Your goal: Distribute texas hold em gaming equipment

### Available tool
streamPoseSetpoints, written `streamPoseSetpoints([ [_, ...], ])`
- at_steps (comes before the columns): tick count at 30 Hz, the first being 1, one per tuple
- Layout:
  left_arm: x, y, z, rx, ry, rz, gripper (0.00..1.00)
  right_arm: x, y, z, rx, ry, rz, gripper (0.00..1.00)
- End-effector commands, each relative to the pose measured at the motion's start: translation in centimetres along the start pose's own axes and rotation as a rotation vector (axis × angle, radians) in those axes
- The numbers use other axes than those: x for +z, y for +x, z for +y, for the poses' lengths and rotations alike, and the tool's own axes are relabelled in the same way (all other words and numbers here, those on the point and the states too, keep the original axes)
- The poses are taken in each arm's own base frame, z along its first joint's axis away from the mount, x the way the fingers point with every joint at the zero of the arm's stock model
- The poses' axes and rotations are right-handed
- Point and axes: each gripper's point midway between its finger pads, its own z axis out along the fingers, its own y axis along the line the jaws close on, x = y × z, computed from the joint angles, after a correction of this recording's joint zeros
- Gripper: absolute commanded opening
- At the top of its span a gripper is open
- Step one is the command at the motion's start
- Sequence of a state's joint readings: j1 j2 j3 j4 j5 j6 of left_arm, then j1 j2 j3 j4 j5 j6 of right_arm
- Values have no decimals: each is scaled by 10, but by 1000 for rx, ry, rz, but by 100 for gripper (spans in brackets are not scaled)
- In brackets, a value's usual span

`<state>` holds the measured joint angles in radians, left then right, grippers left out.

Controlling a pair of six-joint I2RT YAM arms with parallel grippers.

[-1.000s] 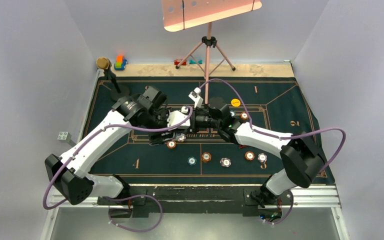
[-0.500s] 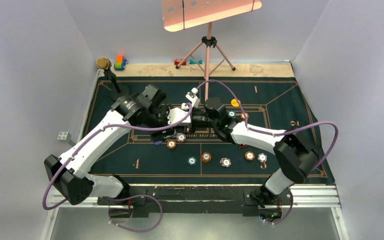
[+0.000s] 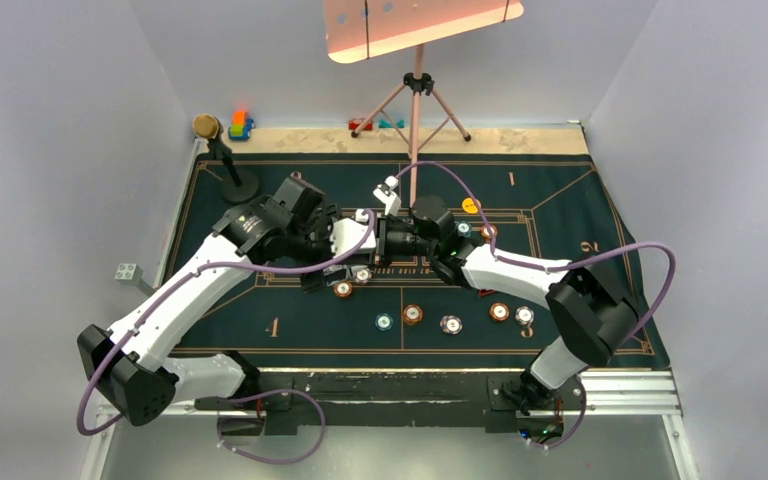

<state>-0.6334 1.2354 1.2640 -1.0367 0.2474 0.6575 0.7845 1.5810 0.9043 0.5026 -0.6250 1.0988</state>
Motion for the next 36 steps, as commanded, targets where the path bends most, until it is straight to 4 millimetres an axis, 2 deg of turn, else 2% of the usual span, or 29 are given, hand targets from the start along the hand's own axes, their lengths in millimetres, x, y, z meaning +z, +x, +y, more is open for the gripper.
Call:
streamPoseSetpoints([
  [1, 3, -1, 8, -1, -28, -65, 100, -5, -6, 31, -36, -109, -13, 12],
  [9, 5, 4, 14, 5, -48, -138, 98, 1, -10, 35, -18, -124, -6, 12],
  [14, 0, -7, 15, -25, -39, -191, 78, 5, -9, 29, 6, -106, 6, 13],
  [17, 1, -7, 7, -33, 8, -195, 65, 6, -9, 28, 13, -105, 9, 13],
  [20, 3, -5, 0, -51, 38, -191, 56, 7, -8, 26, 16, -99, 13, 14],
  [22, 2, -5, -3, -68, 50, -193, 45, 7, -6, 24, 20, -90, 24, 20],
  [24, 0, -5, -7, -89, 54, -206, 30, 5, -3, 20, 23, -71, 40, 31],
  [26, 0, -3, -10, -116, 55, -214, 8, 2, 0, 15, 13, -41, 49, 42],
  [27, 0, -2, -12, -129, 57, -214, 2, -1, -1, 11, 8, -17, 47, 48],
  [31, 0, 3, -18, -161, 64, -220, 0, -11, -3, 5, -37, 44, 44, 60],
  [36, 5, 15, -22, -163, 58, -193, 0, -15, -3, -1, -68, 99, 63, 63],
])
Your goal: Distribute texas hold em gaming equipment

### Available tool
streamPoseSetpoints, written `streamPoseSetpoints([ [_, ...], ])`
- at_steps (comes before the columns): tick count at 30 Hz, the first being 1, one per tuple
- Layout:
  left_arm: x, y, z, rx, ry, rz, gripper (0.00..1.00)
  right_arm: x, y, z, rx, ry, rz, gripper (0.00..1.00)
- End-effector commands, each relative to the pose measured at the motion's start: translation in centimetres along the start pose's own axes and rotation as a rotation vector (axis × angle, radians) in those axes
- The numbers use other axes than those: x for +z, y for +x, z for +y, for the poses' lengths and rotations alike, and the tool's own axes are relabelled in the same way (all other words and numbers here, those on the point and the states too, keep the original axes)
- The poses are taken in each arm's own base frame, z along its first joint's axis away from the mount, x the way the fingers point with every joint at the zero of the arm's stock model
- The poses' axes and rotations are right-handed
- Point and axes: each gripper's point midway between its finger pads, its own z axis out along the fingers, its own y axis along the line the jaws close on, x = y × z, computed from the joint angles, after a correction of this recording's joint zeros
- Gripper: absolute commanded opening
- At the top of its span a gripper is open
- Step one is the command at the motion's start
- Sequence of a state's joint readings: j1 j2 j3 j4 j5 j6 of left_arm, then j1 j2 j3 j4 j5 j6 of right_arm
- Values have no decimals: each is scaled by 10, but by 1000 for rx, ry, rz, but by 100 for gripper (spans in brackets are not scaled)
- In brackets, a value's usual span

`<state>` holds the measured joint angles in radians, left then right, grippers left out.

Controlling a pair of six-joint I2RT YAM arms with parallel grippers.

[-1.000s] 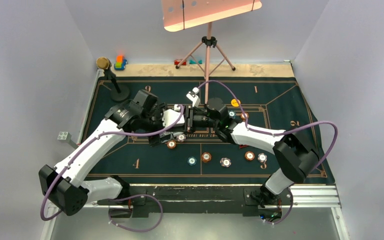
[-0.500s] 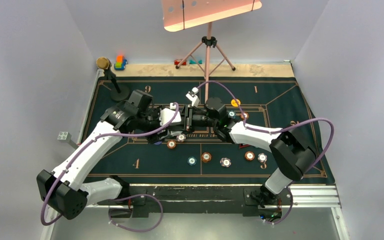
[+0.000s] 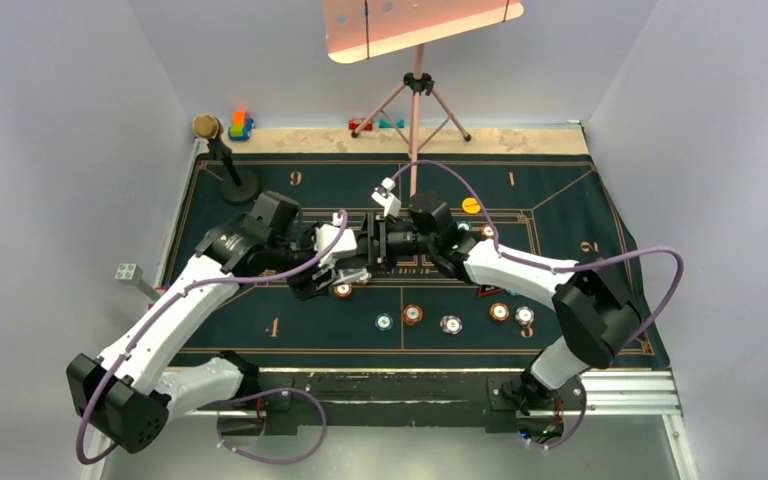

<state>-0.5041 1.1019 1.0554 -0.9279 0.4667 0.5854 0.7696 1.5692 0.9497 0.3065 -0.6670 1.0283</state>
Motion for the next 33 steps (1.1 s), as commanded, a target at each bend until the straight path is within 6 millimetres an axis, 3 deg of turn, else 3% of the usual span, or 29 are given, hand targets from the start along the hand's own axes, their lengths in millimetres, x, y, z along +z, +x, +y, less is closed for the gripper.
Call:
streamPoseSetpoints([
  [1, -2, -3, 0, 3, -15, -39, 0, -9, -11, 11, -86, 19, -17, 63],
  [6, 1, 11, 0, 4, -18, 9, 0, -6, -16, 18, -100, 1, -12, 63],
  [13, 0, 11, 2, 1, -31, 14, 0, 0, -16, 15, -81, -14, 1, 62],
  [22, -1, 8, 4, -5, -35, 17, 0, 0, 2, -12, -69, 45, 52, 59],
  [33, -4, 7, -6, -9, 3, 4, 0, -15, -1, -32, -67, 113, 36, 51],
])
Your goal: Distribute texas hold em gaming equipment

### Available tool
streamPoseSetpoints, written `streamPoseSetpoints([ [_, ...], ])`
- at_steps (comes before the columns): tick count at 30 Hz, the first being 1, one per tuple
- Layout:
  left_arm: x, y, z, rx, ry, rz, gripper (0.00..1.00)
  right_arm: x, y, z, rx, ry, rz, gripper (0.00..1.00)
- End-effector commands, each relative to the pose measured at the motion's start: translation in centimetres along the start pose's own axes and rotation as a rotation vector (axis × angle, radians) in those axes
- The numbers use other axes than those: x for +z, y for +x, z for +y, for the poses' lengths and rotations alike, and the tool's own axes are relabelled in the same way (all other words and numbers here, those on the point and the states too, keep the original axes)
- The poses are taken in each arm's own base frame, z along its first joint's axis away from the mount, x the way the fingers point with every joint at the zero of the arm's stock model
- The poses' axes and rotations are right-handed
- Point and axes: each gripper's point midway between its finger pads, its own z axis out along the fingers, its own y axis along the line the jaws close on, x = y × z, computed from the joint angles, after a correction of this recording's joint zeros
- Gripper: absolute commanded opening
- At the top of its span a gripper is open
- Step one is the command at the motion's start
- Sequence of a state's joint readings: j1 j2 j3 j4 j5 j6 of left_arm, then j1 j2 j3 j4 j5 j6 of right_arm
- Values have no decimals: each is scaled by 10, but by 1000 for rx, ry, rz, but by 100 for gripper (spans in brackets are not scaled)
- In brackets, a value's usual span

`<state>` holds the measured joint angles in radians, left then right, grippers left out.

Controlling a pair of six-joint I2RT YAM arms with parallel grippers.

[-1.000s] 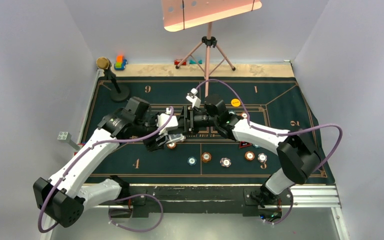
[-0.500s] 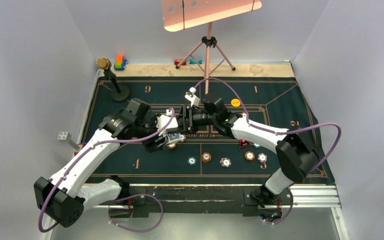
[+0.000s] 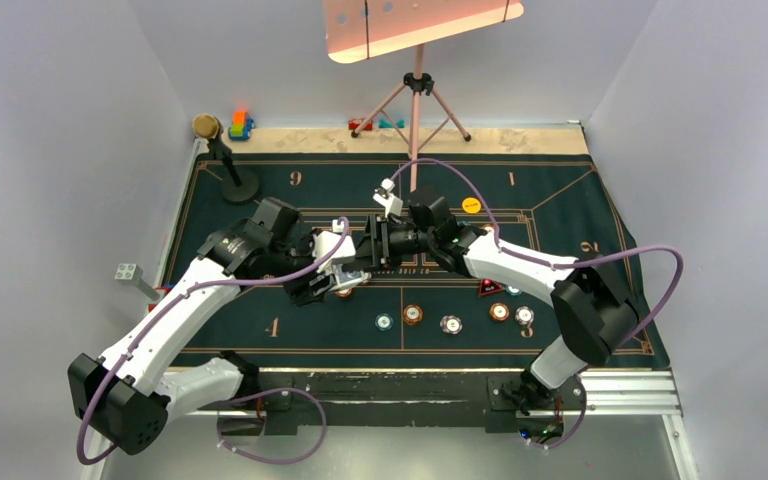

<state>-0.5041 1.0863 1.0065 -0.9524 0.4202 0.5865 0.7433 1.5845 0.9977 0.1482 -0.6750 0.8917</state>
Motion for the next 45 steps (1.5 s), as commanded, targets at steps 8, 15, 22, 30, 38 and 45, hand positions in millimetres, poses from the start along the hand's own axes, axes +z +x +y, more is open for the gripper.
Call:
streamPoseSetpoints([
  [8, -9, -14, -6, 17, 22, -68, 0, -19, -3, -15, -19, 45, -24, 46],
  [15, -3, -14, -6, -2, 6, -112, 0, -27, -10, -4, -35, 32, -46, 43],
  [22, 0, -22, -5, -42, 12, -179, 0, -36, -13, 3, -58, 38, -66, 43],
  [30, -5, -34, -8, -51, 24, -229, 0, -40, -11, -11, -51, 99, -80, 63],
  [38, -12, -48, -6, -55, 18, -272, 0, -36, -18, 13, -47, 6, -96, 68],
  [45, -12, -48, -6, -65, 14, -281, 0, -36, -12, 12, -44, 14, -87, 65],
])
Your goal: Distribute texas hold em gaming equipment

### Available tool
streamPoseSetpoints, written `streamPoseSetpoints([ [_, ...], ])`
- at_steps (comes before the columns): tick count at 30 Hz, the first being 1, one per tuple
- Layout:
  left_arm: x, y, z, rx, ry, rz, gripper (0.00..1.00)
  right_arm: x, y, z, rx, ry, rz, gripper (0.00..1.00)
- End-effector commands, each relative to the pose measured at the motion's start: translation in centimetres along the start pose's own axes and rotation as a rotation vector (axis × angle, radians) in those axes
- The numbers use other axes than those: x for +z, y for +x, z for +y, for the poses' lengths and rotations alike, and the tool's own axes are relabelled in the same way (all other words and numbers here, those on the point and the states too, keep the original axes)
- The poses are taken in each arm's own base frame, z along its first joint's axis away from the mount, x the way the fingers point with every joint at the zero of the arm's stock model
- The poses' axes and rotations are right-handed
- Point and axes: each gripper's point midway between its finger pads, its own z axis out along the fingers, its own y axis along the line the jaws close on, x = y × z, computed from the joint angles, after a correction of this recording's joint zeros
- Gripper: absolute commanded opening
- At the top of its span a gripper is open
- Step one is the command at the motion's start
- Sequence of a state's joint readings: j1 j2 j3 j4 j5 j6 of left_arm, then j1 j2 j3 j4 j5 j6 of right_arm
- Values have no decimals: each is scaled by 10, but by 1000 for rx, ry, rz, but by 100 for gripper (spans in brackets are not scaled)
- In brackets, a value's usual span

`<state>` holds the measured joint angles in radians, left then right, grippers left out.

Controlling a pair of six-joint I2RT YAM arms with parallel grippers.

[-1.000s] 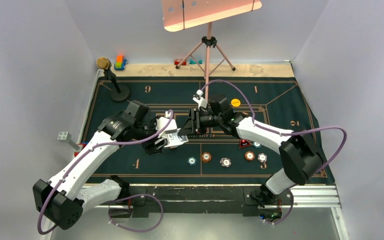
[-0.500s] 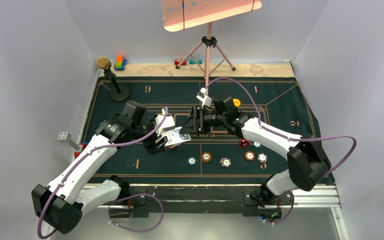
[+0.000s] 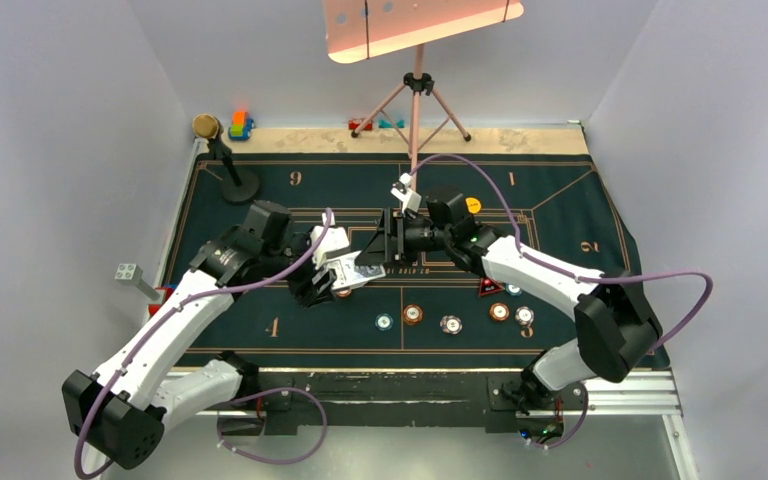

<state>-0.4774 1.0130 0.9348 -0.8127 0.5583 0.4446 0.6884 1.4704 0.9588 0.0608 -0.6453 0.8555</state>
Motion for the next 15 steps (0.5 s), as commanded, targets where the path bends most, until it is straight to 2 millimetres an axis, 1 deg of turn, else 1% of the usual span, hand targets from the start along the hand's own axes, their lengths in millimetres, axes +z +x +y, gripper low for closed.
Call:
streamPoseSetpoints([
  [1, -9, -27, 2, 31, -10, -104, 0, -7, -2, 13, -36, -23, -21, 65],
  [5, -10, -31, 1, 32, -6, -114, 0, -13, 2, 8, -48, 13, -23, 64],
  [8, -12, -35, 1, 31, -4, -126, 0, -18, 4, 10, -59, 13, -33, 62],
  [10, -12, -36, 1, 29, -2, -129, 0, -22, 6, 8, -55, 33, -35, 58],
  [15, -14, -40, -1, 31, 3, -139, 0, -29, 2, 9, -65, 55, -57, 50],
])
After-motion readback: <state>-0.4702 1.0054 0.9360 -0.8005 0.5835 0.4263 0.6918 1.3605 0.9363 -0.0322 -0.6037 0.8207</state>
